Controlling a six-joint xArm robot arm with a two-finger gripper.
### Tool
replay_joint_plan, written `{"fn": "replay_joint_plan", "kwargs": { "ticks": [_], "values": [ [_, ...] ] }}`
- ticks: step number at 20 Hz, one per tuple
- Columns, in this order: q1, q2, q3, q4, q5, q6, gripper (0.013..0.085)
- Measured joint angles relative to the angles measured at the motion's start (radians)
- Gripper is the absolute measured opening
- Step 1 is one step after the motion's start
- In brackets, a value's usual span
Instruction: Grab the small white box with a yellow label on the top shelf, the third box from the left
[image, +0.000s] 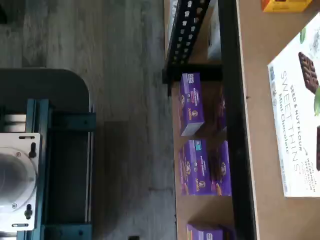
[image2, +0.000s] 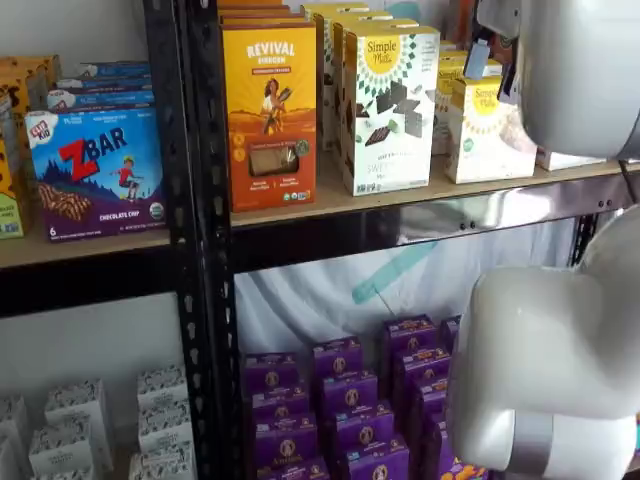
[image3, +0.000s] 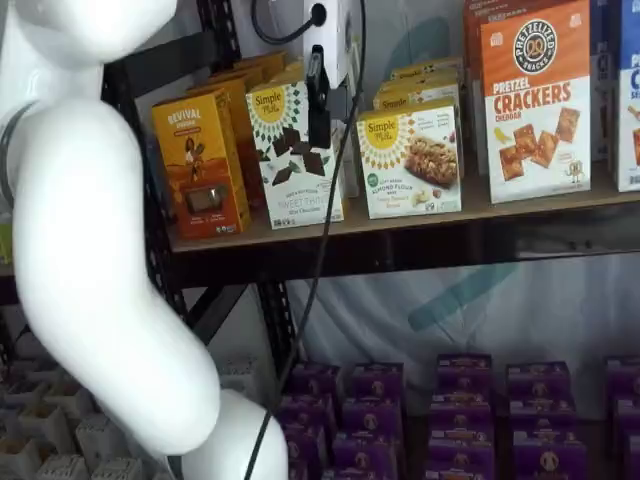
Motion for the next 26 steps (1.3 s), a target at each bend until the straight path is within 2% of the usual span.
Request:
{"fn": "replay_joint_plan", "kwargs": {
  "ticks": [1, 2, 3, 5, 8, 11, 16, 19, 22, 26],
  "values": [
    [0.004, 0.000, -0.001, -0.007, 0.001, 0.002, 0.0850],
    [0.038, 0.000, -0.003, -0.061, 0.005, 0.013, 0.0850],
    [0.050, -0.003, 0.000, -0.078, 0.005, 0.019, 0.0850],
    [0.056, -0.011, 0.011, -0.082, 0.000, 0.025, 0.0850],
    [0.046, -0.030, 0.035, -0.045, -0.027, 0.027, 0.0850],
    [0.014, -0.043, 0.058, 0.020, -0.077, 0.016, 0.0850],
    [-0.024, 0.003, 0.033, 0.078, -0.137, -0.010, 0.0850],
    [-0.034, 0.040, 0.004, 0.093, -0.154, -0.018, 0.0850],
    [-0.031, 0.082, -0.028, 0.089, -0.181, -0.022, 0.0850],
    [-0.008, 0.138, -0.066, 0.032, -0.205, -0.024, 0.0850]
  ]
}}
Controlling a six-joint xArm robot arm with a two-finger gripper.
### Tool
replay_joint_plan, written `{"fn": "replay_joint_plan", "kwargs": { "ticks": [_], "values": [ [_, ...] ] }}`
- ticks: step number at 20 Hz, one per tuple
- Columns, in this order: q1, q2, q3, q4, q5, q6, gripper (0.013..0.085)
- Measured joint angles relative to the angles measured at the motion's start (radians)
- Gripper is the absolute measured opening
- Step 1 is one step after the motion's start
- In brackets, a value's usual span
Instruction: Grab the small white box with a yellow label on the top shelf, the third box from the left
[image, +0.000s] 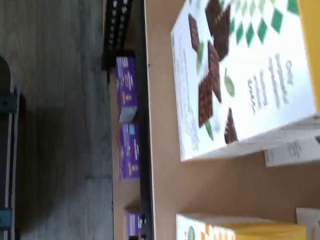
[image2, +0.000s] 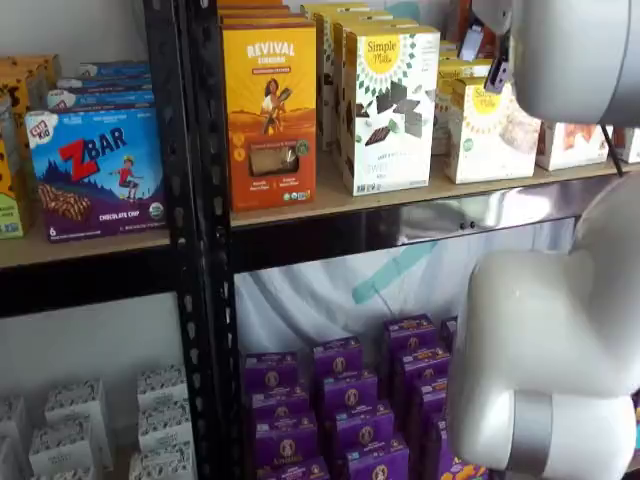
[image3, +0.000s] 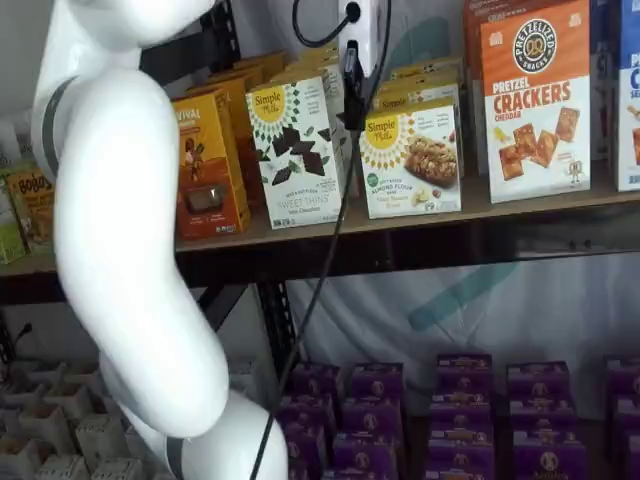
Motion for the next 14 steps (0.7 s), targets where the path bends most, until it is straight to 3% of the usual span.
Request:
{"fn": "replay_joint_plan", "kwargs": {
  "ticks": [10, 14],
  "values": [
    [0.015, 0.088, -0.044, -0.056, -0.028, -0.010, 0.0850],
    [0.035, 0.128, -0.080, -0.108, -0.002, -0.003, 0.0850]
  ]
}}
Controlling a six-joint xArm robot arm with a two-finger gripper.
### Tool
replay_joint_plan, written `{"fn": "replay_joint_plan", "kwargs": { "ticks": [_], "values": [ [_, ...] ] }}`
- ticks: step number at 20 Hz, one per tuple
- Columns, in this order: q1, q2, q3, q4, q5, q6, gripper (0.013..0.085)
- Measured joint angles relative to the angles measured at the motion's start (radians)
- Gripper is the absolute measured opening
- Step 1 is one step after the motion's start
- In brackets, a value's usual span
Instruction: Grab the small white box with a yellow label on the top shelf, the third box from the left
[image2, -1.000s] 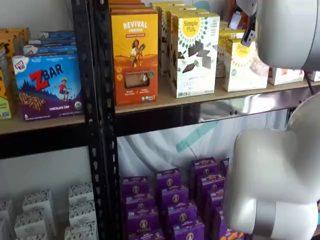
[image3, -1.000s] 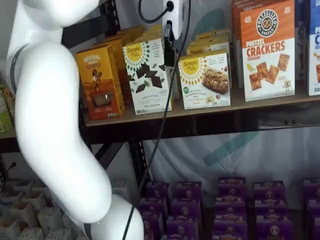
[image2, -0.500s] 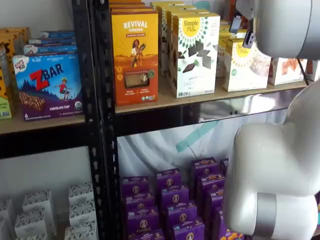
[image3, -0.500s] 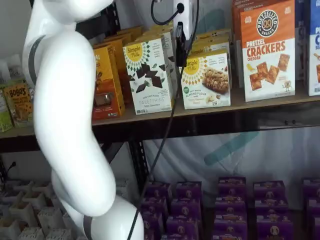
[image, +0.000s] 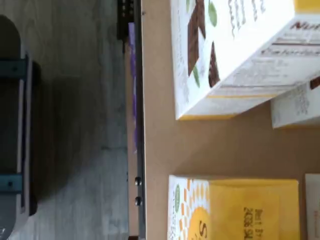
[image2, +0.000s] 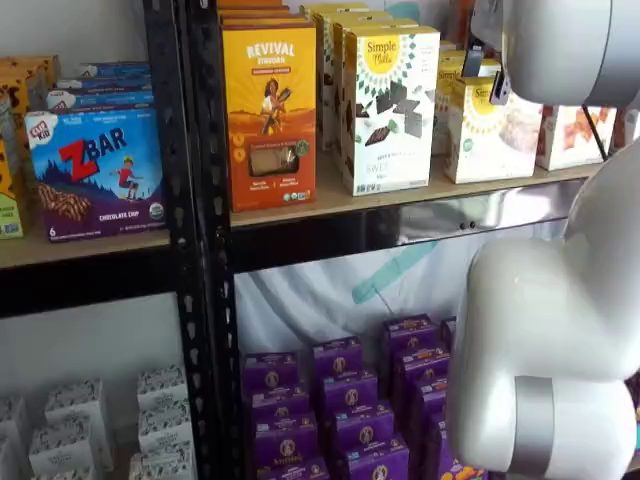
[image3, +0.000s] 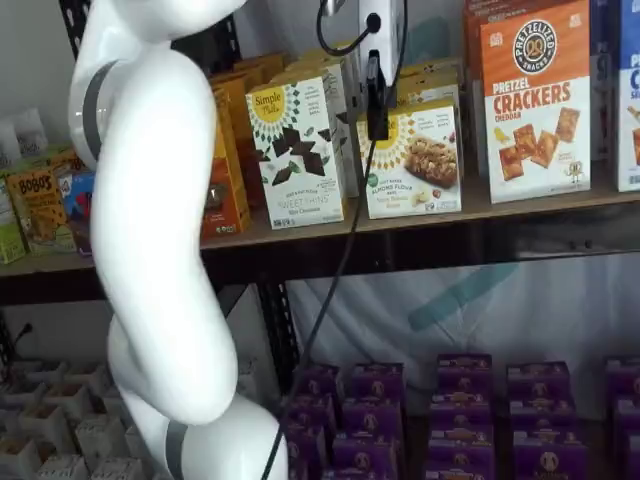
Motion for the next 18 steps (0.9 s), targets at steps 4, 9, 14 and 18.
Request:
{"fn": "replay_joint_plan", "kwargs": {
  "ticks": [4, 9, 14, 18],
  "values": [
    [0.020, 0.016, -0.005, -0.046, -0.008, 0.008, 0.0850],
    [0.043, 0.025, 0.008, -0.094, -0.028, 0.020, 0.0850],
    [0.066, 0.046, -0.009, -0.139, -0.001, 0.038, 0.0850],
    [0.080, 0.052, -0.012, -0.159, 0.008, 0.049, 0.0850]
  ]
}}
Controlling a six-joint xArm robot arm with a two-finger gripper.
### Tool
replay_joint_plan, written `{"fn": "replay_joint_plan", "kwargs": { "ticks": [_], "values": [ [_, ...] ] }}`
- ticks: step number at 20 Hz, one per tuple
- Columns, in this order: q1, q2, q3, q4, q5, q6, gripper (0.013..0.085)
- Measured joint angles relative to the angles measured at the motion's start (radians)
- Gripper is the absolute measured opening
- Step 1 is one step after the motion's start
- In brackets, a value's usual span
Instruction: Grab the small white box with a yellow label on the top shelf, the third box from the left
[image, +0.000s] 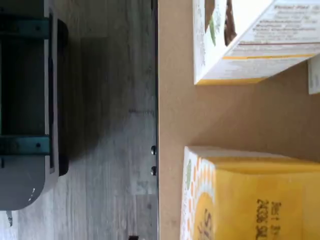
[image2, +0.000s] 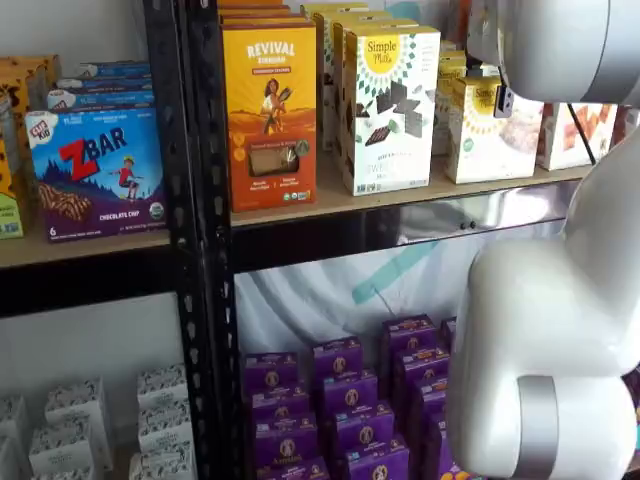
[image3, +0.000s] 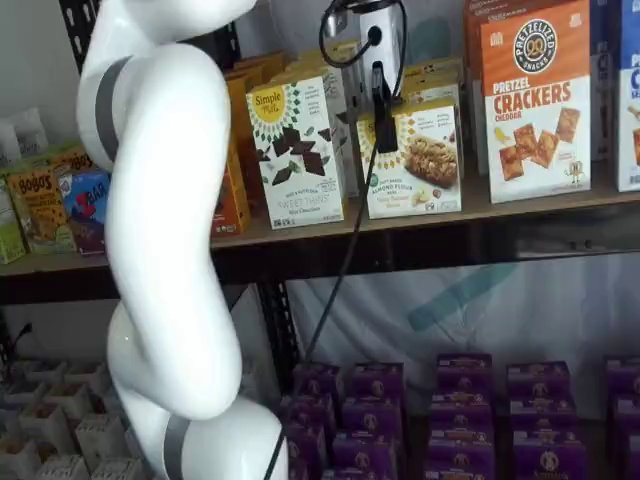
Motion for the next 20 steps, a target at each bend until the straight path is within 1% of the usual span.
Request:
{"fn": "replay_joint_plan", "kwargs": {
  "ticks": [5, 6, 7, 8, 9, 11, 12, 13, 14, 15, 18, 19, 20],
  "values": [
    [0.003, 0.005, -0.003, -0.003, 0.006, 0.003, 0.0850],
    [0.002, 0.005, -0.002, -0.002, 0.006, 0.002, 0.0810],
    [0.001, 0.005, -0.002, -0.001, 0.006, 0.001, 0.0810],
    [0.000, 0.005, -0.001, 0.001, 0.005, 0.001, 0.0770],
    [-0.001, 0.005, 0.000, 0.002, 0.004, 0.000, 0.0770],
    [-0.004, 0.004, 0.001, 0.005, 0.002, -0.003, 0.0690],
    [-0.004, 0.003, 0.002, 0.007, 0.002, -0.003, 0.0690],
    [-0.006, 0.002, 0.003, 0.009, 0.001, -0.004, 0.0650],
    [-0.007, 0.002, 0.003, 0.011, 0.001, -0.005, 0.0650],
    [-0.007, 0.002, 0.003, 0.013, 0.001, -0.005, 0.0610],
    [-0.008, 0.000, 0.005, 0.013, -0.001, -0.006, 0.0610],
    [-0.009, -0.001, 0.006, 0.015, -0.002, -0.006, 0.0570],
    [-0.009, -0.003, 0.007, 0.016, -0.002, -0.007, 0.0570]
  ]
}}
